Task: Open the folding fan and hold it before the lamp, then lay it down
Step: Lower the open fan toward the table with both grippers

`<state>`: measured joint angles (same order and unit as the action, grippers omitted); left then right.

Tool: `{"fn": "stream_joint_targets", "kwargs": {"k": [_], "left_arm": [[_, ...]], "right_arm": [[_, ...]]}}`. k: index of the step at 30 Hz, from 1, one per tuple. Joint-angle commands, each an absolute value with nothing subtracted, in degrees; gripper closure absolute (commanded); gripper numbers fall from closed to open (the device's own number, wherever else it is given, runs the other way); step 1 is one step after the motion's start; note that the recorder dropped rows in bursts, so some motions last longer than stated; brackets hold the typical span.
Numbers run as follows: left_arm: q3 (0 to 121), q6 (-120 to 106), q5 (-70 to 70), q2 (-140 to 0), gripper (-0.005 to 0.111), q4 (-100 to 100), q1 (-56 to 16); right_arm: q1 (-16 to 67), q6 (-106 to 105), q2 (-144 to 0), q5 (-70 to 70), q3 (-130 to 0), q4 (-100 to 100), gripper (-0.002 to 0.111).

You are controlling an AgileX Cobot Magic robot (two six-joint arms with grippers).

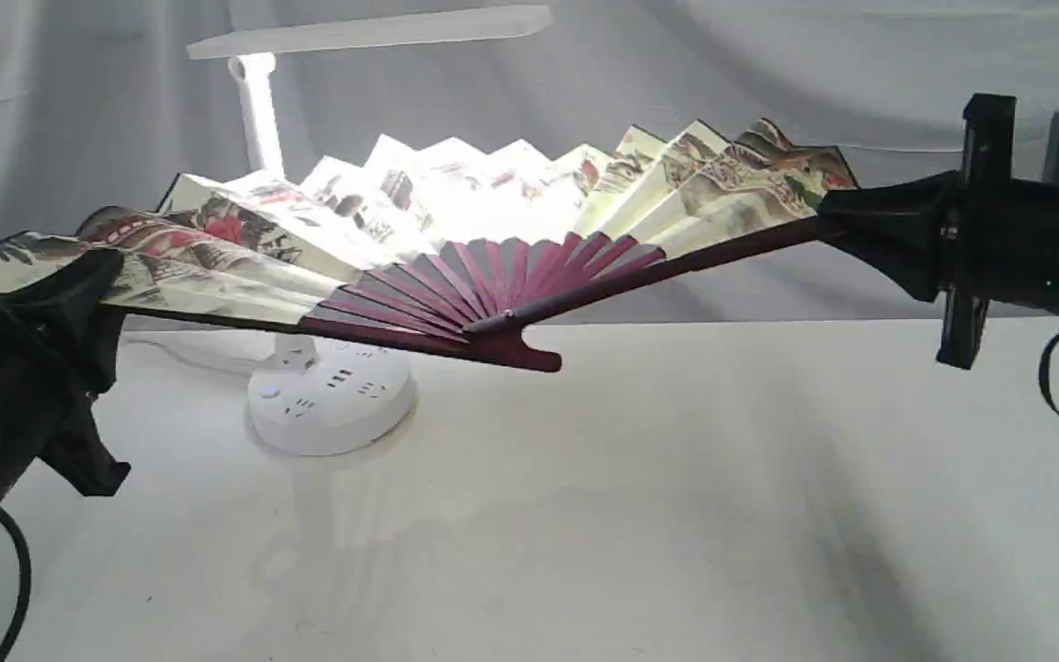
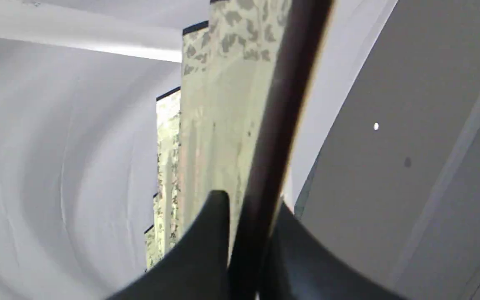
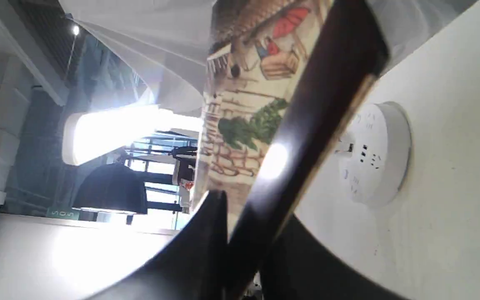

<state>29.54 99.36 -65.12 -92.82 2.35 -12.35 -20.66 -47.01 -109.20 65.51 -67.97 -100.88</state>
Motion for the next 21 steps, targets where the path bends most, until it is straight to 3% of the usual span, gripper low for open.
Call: {"fn": "stream_joint_targets", "kwargs": {"k": [1,21], "left_arm": [[29.6,101.4,-68.6,-91.7,0.107,5.6,-14.1],[29.8,96.0,-70.0,-100.7,0.107,13.8,-21.0]], "right_arm": [[-22.9,-52.1,-108.9,64.3,-64.9,-98.0,0.108],[-33.8,-56.3,-108.9,64.3,-55.8,-97.8,0.108]]}}
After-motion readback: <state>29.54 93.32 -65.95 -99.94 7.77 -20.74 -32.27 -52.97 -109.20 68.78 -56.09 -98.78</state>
